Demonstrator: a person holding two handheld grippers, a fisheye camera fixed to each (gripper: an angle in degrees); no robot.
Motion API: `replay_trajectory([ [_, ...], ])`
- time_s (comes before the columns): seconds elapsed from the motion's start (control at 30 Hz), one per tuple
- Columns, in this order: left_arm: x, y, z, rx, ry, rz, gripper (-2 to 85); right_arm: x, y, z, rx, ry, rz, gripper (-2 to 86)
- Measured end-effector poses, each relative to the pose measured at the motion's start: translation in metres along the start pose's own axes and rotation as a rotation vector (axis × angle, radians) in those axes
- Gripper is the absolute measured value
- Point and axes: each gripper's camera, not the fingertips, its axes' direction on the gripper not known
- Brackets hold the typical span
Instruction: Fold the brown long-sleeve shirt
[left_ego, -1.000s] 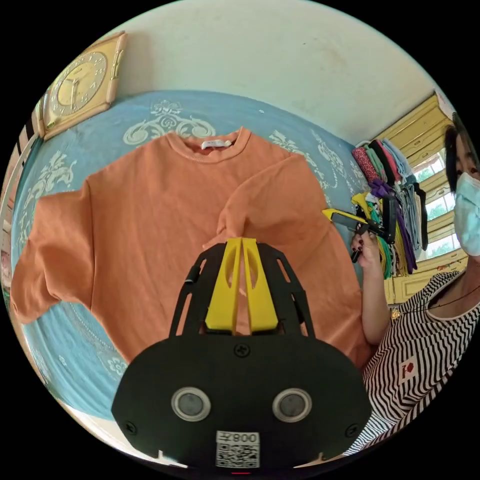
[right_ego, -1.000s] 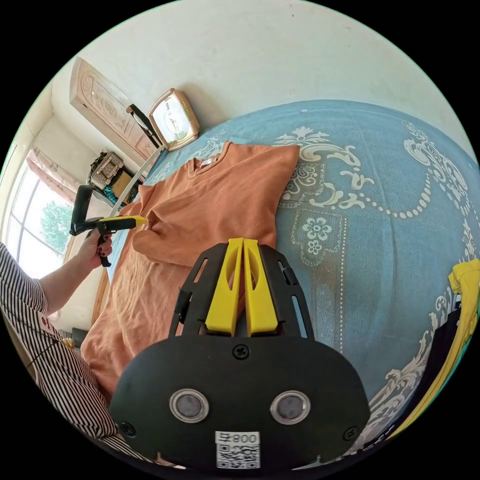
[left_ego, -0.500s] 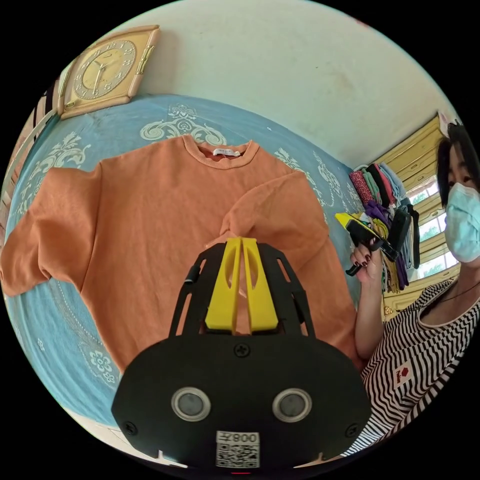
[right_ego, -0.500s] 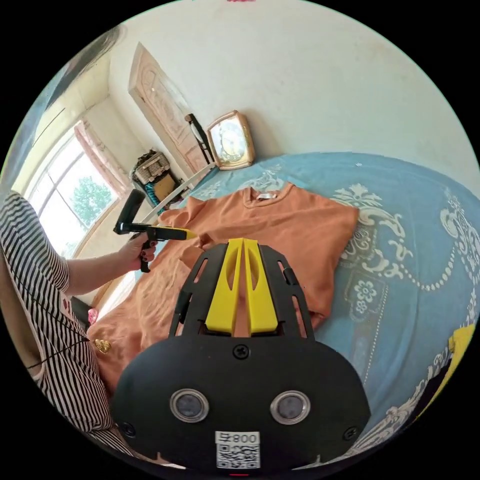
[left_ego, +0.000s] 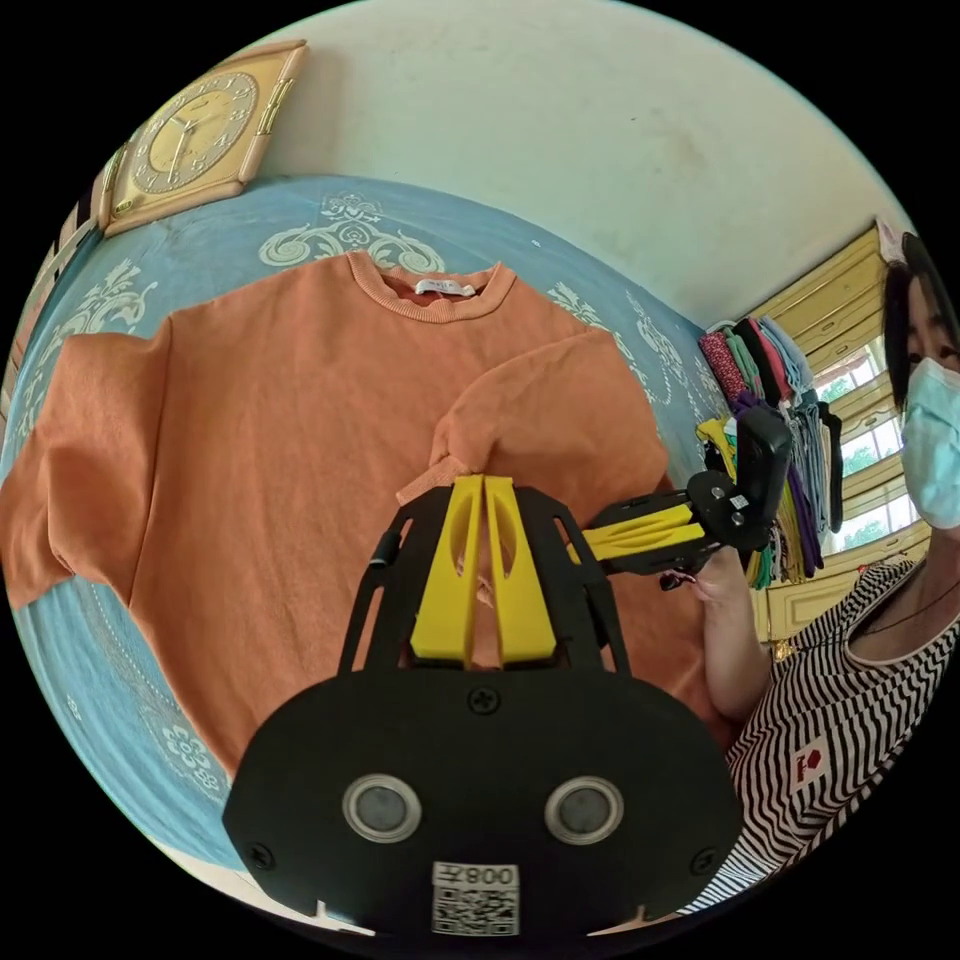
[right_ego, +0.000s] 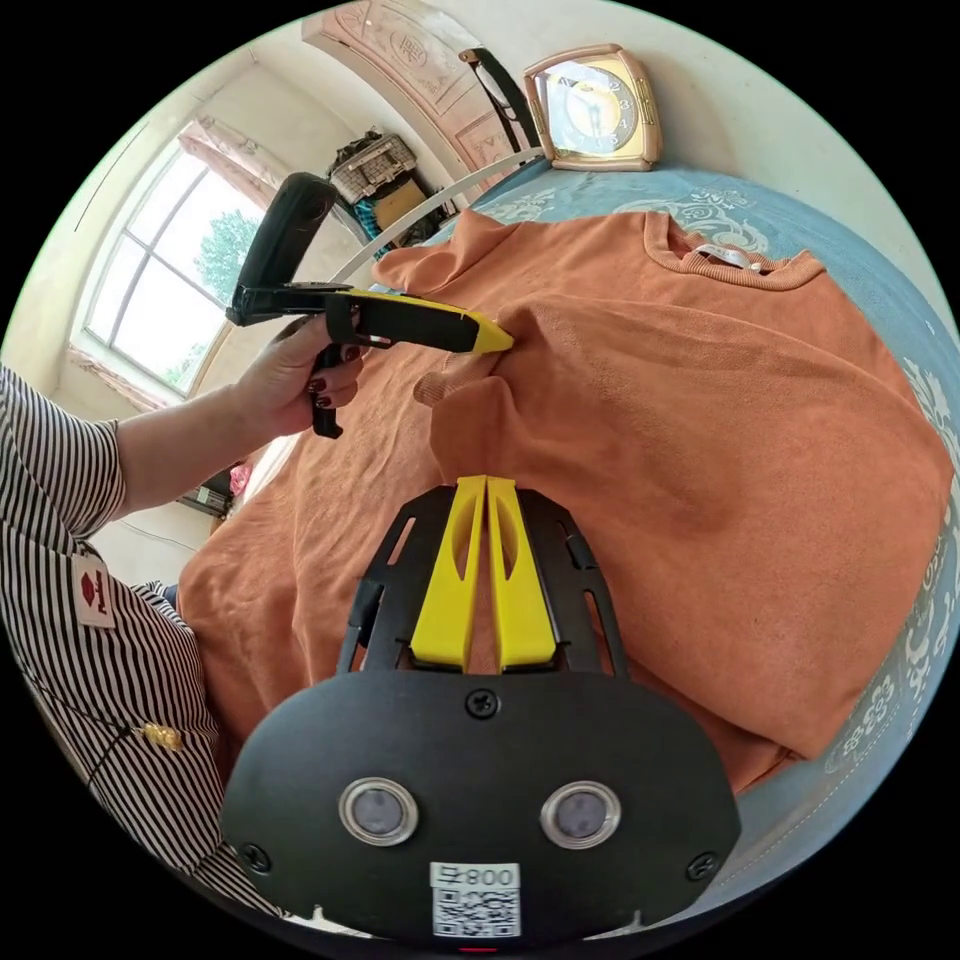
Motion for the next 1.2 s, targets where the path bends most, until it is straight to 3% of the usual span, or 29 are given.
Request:
replay_trajectory([
  [0.3, -0.038, 0.028, -0.018, 0.062, 0.077, -0.063, 0.5, 0.036, 0.016, -0.038, 0.127, -0.052, 0.041, 0.1],
  [0.4, -0.05, 0.049, -0.041, 0.12, 0.063, -0.102, 0.6, 0.084, 0.053, -0.072, 0.366, -0.238, 0.174, 0.1],
  [0.53, -0.083, 0.086, -0.08, 0.221, 0.064, -0.23, 1.1, 0.161, 0.119, -0.093, 0.753, -0.626, 0.392, 0.1],
  [0.6, -0.102, 0.105, -0.1, 0.289, 0.053, -0.311, 1.7, 0.179, 0.138, -0.096, 0.851, -0.686, 0.482, 0.0],
  [0.63, -0.116, 0.118, -0.114, 0.344, 0.052, -0.367, 2.2, 0.187, 0.146, -0.096, 0.867, -0.666, 0.576, 0.0],
  [0.8, -0.187, 0.167, -0.157, 0.536, 0.066, -0.628, 6.0, 0.187, 0.124, -0.105, 0.763, -0.598, 0.634, -0.1],
  [0.93, -0.25, 0.198, -0.176, 0.592, 0.045, -0.829, 9.6, 0.168, 0.105, -0.128, 0.752, -0.566, 0.59, -0.1],
  [1.03, -0.293, 0.219, -0.178, 0.696, 0.164, -0.978, 11.9, 0.151, 0.084, -0.141, 0.684, -0.543, 0.533, -0.1],
  [1.13, -0.316, 0.225, -0.179, 0.801, 0.207, -1.032, 12.3, 0.134, 0.066, -0.151, 0.624, -0.52, 0.487, 0.0],
  [1.2, -0.325, 0.218, -0.18, 0.772, 0.166, -1.035, 11.8, 0.124, 0.057, -0.157, 0.61, -0.509, 0.469, 0.0],
])
